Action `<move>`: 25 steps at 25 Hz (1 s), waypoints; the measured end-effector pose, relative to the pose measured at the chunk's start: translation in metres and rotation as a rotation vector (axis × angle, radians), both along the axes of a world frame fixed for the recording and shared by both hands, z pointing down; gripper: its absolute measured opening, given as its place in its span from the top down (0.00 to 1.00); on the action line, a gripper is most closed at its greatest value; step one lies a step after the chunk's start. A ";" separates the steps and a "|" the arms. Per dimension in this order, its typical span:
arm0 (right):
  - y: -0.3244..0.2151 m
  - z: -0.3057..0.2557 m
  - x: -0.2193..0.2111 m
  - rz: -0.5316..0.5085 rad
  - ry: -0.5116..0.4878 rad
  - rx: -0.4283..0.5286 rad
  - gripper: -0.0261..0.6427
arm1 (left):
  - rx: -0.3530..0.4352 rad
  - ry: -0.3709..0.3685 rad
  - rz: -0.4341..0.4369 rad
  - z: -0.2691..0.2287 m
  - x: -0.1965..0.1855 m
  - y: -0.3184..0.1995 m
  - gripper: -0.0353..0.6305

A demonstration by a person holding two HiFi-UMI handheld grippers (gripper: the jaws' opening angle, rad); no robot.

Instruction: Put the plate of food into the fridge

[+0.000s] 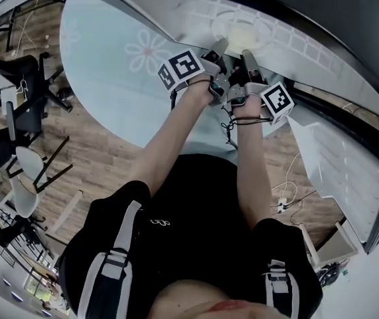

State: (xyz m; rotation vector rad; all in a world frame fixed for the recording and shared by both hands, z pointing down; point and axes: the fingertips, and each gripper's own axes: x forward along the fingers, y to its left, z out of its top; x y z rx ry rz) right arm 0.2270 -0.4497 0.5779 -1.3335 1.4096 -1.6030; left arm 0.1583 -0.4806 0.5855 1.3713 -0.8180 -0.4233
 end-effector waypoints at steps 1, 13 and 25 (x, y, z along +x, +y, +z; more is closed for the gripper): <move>0.001 0.003 0.001 -0.004 0.026 -0.012 0.91 | 0.003 -0.024 0.003 0.001 -0.001 0.000 0.91; 0.023 -0.006 0.026 -0.031 0.461 -0.098 0.86 | 0.003 -0.155 -0.045 0.000 -0.031 0.024 0.93; 0.039 -0.154 -0.025 -0.176 1.053 0.360 0.96 | 0.595 -0.399 0.016 -0.139 -0.059 0.054 0.95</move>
